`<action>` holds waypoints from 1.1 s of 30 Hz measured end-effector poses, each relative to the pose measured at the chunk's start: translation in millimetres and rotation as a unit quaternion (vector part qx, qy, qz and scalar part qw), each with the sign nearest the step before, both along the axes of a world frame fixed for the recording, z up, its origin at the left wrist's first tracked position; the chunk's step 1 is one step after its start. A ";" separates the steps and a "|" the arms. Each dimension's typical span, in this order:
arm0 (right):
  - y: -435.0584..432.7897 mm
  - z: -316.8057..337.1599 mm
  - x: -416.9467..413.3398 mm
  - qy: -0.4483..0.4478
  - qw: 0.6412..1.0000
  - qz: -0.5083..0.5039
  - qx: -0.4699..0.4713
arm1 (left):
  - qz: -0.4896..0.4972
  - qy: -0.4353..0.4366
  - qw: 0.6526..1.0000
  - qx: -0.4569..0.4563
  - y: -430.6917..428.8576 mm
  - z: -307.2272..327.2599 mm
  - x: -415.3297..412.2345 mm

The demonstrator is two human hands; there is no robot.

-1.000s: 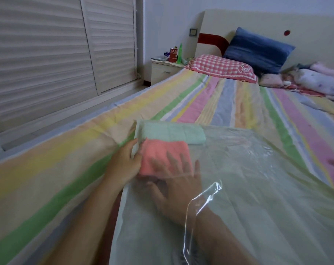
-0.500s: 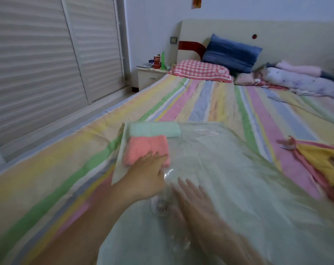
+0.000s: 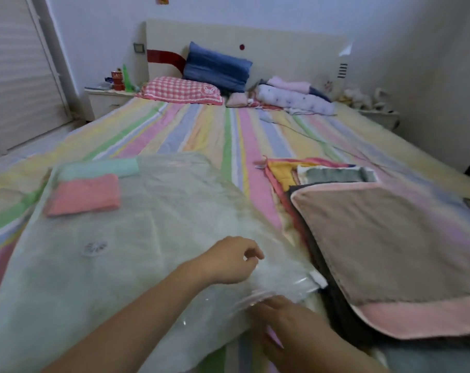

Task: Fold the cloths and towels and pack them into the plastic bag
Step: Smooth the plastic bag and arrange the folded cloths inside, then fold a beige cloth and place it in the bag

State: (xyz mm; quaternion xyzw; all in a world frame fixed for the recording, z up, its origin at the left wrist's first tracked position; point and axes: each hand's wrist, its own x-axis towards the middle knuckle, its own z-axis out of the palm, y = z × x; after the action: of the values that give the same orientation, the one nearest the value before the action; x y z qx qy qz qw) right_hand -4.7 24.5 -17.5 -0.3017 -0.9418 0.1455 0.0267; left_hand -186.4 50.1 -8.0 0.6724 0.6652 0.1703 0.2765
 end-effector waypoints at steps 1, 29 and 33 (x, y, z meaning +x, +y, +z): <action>5.2 -2.0 14.1 0.008 1.000 -0.008 0.014 | -0.022 0.033 0.999 -0.027 6.7 -0.5 11.4; 102.8 2.5 172.8 0.083 0.967 -0.199 0.133 | 0.005 -0.167 0.965 0.202 56.3 -3.2 141.1; 112.9 9.2 176.6 0.063 0.935 -0.294 0.189 | 0.053 -0.373 0.917 0.135 59.3 10.4 136.2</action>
State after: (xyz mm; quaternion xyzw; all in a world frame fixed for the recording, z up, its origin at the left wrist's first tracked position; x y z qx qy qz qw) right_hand 171.9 137.4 -8.3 -0.5447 -0.8177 -0.0308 0.1835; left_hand -50.3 109.4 2.4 0.5551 0.5190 0.5111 0.4017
